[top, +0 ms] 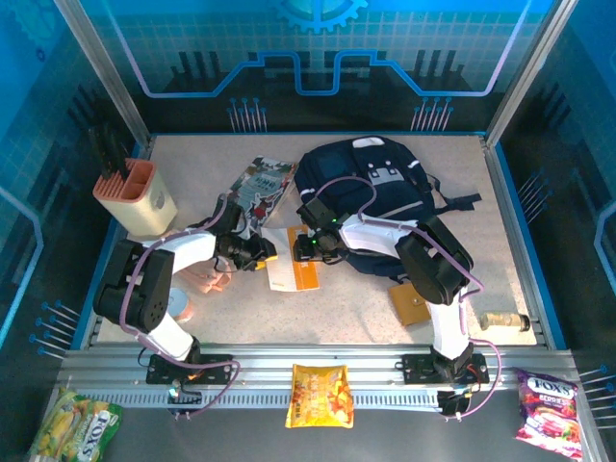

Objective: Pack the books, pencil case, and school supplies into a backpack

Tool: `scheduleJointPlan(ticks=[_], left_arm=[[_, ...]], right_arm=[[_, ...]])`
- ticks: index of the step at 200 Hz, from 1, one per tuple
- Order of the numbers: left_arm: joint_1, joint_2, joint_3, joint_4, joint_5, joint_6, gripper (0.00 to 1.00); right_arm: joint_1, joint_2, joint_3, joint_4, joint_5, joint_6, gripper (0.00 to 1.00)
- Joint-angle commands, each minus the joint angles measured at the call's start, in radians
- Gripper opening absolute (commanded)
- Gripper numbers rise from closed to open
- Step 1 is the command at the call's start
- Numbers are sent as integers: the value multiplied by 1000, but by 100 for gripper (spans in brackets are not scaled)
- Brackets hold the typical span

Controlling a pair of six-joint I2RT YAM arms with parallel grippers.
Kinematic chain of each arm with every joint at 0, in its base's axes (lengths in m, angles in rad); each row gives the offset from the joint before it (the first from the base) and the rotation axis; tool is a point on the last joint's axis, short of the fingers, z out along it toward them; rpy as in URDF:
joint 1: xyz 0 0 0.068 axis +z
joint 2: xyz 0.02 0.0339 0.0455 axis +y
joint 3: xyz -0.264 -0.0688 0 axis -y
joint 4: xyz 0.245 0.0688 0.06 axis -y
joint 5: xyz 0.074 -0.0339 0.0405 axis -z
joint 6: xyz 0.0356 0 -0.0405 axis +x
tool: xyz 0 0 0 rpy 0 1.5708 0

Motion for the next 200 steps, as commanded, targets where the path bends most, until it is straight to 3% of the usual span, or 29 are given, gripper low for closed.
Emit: scheduleJointPlan(ticks=[1,39,106,146,200], left_arm=[[-2,1,1,-14,1,-5,22],[1,-60,31,-96,-72,17,0],[17,-320,75,-127,-140,-37,0],[19,-394,108,63,-188,-218,0],[-7,-320,89,498,-242,-552,0]], right_arm=[[1,28,-24,-22,-16,-3,42],[-19,-111,-88,92,-39,-12,46],[-140,-484,-410,479,-109,127,67],[-205,-692,-566,599,-66,271,87],[-263,-695,-644,853,-187,519,94]])
